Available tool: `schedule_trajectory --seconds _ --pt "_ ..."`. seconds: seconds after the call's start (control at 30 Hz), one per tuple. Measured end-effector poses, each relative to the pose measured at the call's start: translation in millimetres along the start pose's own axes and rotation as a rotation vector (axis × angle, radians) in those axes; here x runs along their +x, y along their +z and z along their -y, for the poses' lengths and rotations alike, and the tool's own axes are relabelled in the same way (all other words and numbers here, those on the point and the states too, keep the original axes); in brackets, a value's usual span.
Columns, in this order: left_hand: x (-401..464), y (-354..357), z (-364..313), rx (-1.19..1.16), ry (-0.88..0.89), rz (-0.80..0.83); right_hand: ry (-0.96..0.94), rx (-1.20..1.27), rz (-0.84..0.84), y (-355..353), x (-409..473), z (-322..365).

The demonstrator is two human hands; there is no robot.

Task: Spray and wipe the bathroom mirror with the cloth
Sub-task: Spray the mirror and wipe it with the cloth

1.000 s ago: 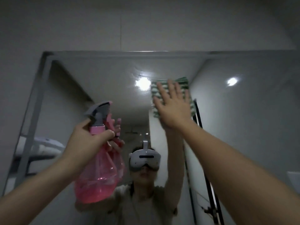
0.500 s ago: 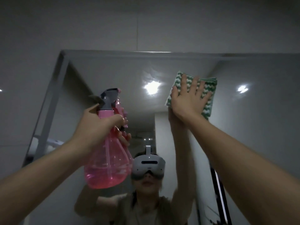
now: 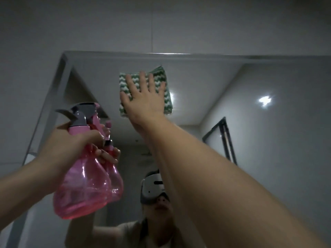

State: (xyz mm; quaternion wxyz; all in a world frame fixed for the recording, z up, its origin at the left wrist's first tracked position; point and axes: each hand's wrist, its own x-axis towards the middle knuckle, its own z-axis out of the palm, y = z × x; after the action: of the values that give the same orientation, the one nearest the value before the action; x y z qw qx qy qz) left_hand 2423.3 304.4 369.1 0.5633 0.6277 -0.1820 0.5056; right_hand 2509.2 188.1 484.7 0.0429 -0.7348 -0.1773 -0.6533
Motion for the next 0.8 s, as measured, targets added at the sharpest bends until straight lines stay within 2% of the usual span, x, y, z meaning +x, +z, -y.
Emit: schedule_trajectory --seconds 0.07,0.13,0.17,0.23,0.33,0.43,0.53,0.63,0.8 --pt "9 1 10 0.088 -0.037 -0.025 -0.065 0.000 -0.004 -6 3 -20" --pt "25 6 28 0.154 -0.055 -0.012 -0.044 0.011 -0.015 -14 8 -47" --pt "32 11 36 0.145 -0.061 0.001 -0.001 0.014 -0.024 -18 10 -64" --pt "6 42 -1 0.134 -0.069 0.054 0.098 0.019 -0.038 -25 11 -101" --pt "-2 73 -12 0.079 -0.149 0.216 0.173 0.017 -0.045 -31 -2 -147" --pt "-15 100 -16 0.012 -0.099 0.206 0.186 0.009 -0.046 -36 -19 -176" --pt "-27 128 -21 -0.141 -0.109 0.268 0.201 -0.011 -0.039 -41 -33 -195" --pt "-33 143 -31 -0.174 -0.086 0.276 0.204 -0.010 -0.025 -42 -38 -200" --pt "-29 127 -35 -0.228 -0.078 0.283 0.247 -0.021 -0.019 -44 -38 -194"
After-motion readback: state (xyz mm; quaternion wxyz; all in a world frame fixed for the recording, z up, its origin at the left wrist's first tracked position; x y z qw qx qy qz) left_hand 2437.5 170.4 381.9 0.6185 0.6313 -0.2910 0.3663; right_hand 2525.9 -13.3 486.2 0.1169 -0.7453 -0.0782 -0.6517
